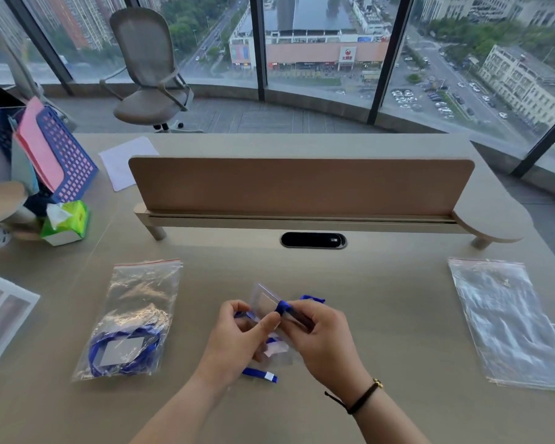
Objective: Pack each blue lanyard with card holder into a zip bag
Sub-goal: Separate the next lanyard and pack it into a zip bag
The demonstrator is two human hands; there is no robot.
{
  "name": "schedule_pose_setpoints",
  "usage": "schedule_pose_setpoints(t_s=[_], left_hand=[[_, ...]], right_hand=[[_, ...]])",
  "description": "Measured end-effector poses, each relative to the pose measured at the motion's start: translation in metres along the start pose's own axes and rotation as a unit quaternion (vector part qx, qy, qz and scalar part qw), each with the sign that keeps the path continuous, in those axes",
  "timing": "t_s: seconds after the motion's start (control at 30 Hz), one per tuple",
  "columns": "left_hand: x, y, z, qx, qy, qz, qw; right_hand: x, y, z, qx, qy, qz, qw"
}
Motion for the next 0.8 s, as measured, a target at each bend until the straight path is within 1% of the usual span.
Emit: schedule_pose_setpoints(t_s=[0.07, 0.13, 0.17, 0.23, 0.3, 0.33, 0.4, 0.47, 0.57, 0.67, 0.73, 0.8], left_hand=[[-0.006, -0.005, 0.005, -0.016, 0.017, 0.002, 1.000], [-0.011, -0.009, 0.009, -0.003, 0.002, 0.012, 1.000], [-0.012, -0.009, 0.008, 0.020, -0.022, 0.019, 0.999], [-0.013, -0.007, 0.002, 0.091, -0.100, 0.032, 0.990], [-0.009, -0.003, -0.007, 0.163, -0.193, 0.042, 0.967], [-0.006, -0.002, -0.010, 0.183, -0.226, 0.046, 0.956], [-0.004, -0.002, -0.014, 0.175, -0.252, 0.052, 0.950], [-0.003, 0.002, -0.017, 0.121, -0.259, 0.036, 0.957], [-0.007, 0.004, -0.013, 0.060, -0.243, 0.028, 0.968], [-0.009, 0.001, -0.007, -0.034, -0.208, 0.031, 0.977], [-0.006, 0.003, -0.011, -0.112, -0.195, 0.020, 0.974], [-0.003, 0.014, -0.015, -0.220, -0.191, -0.027, 0.956]], right_hand=[[-0.004, -0.002, 0.005, -0.046, -0.023, -0.033, 0.998], [-0.007, -0.003, 0.010, -0.113, -0.045, -0.064, 0.991], [-0.008, -0.005, 0.011, -0.141, -0.058, -0.074, 0.986], [-0.009, -0.007, 0.012, -0.198, -0.084, -0.091, 0.972], [-0.010, -0.009, 0.013, -0.243, -0.103, -0.106, 0.959], [-0.010, -0.010, 0.014, -0.259, -0.108, -0.112, 0.953], [-0.011, -0.012, 0.018, -0.274, -0.106, -0.117, 0.949], [-0.014, -0.010, 0.025, -0.273, -0.086, -0.117, 0.951], [-0.020, -0.001, 0.043, -0.226, -0.032, -0.120, 0.966], [-0.022, 0.011, 0.059, -0.128, 0.014, -0.099, 0.987], [-0.020, 0.023, 0.066, -0.040, 0.040, -0.086, 0.995], [-0.018, 0.037, 0.070, 0.092, 0.049, -0.058, 0.993]])
Point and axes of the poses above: each hand's wrist, its own x-axis away from the middle knuckle, its own z-axis out of the back of the hand, y = z × x, the point moved 3 cm from there along -x, towards the middle knuckle, and after that the axes turned 11 degrees about x, right-handed, at the moved point
